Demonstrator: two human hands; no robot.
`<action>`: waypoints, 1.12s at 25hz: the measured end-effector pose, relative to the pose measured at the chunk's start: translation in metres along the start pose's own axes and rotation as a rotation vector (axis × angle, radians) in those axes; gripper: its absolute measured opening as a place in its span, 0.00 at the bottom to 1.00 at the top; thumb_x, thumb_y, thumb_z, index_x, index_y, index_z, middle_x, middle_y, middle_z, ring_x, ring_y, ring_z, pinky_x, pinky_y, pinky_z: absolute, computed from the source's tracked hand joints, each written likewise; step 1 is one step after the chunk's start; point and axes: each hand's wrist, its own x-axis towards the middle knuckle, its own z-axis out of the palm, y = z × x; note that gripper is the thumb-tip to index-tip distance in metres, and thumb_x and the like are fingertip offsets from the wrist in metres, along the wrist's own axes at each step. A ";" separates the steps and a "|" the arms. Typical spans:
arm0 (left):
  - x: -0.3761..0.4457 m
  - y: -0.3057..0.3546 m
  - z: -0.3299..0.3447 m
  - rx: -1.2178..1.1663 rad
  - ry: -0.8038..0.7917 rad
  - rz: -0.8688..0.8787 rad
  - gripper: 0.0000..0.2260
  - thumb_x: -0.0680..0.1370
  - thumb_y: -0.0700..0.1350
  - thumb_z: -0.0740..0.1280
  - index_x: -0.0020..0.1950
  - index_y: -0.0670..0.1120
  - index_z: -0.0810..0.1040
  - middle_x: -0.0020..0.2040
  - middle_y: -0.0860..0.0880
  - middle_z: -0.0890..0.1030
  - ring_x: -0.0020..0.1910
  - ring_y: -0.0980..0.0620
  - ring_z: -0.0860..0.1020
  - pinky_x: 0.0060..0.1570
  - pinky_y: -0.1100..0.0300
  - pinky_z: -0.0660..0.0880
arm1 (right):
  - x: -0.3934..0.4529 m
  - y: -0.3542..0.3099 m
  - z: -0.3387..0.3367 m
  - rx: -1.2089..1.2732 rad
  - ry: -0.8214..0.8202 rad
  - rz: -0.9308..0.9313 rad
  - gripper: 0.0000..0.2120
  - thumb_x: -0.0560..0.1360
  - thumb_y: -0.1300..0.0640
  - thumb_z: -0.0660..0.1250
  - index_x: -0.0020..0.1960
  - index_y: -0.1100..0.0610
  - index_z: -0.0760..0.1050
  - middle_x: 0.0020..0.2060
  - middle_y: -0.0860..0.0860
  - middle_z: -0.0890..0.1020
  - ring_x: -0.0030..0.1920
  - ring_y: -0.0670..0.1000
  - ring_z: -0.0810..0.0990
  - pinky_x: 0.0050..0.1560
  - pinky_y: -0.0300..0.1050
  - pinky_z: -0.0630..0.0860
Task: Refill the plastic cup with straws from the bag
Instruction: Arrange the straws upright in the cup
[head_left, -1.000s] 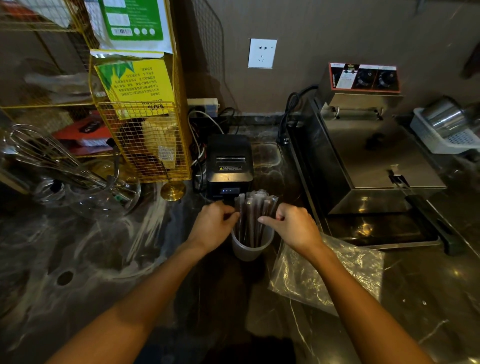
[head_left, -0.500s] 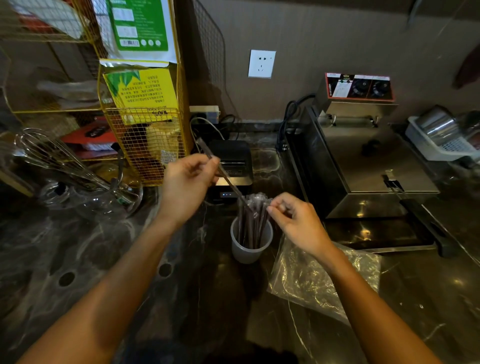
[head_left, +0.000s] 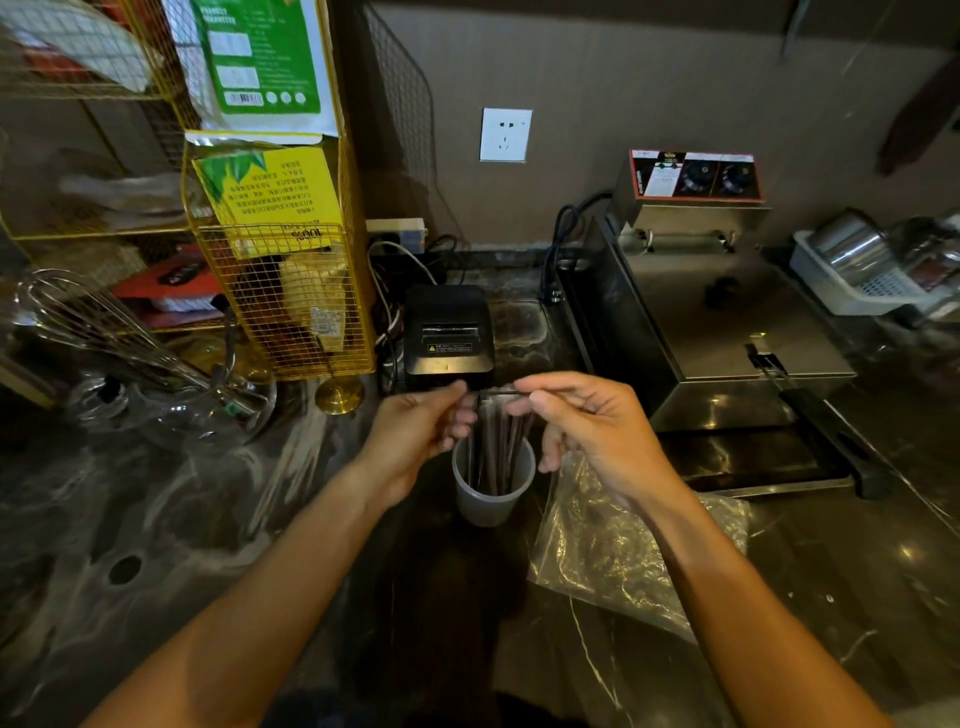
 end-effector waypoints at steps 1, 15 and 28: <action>0.001 -0.006 0.002 0.082 -0.018 -0.025 0.13 0.82 0.50 0.67 0.52 0.42 0.85 0.36 0.50 0.84 0.33 0.56 0.79 0.35 0.64 0.74 | 0.002 0.000 -0.001 0.005 0.039 0.003 0.10 0.79 0.58 0.68 0.58 0.58 0.84 0.46 0.55 0.89 0.25 0.47 0.79 0.30 0.44 0.81; 0.017 -0.042 -0.022 0.767 0.005 0.109 0.14 0.80 0.54 0.69 0.42 0.46 0.86 0.33 0.50 0.83 0.35 0.52 0.83 0.47 0.49 0.82 | 0.034 0.074 0.009 -0.521 -0.028 0.283 0.06 0.81 0.58 0.70 0.46 0.58 0.83 0.40 0.56 0.85 0.29 0.45 0.78 0.25 0.34 0.73; 0.031 -0.058 -0.028 0.853 0.064 0.190 0.13 0.77 0.54 0.73 0.58 0.52 0.77 0.43 0.53 0.82 0.42 0.58 0.82 0.42 0.60 0.79 | 0.006 0.090 -0.012 -0.768 0.278 0.254 0.10 0.80 0.50 0.71 0.55 0.51 0.72 0.38 0.48 0.79 0.34 0.46 0.79 0.32 0.39 0.73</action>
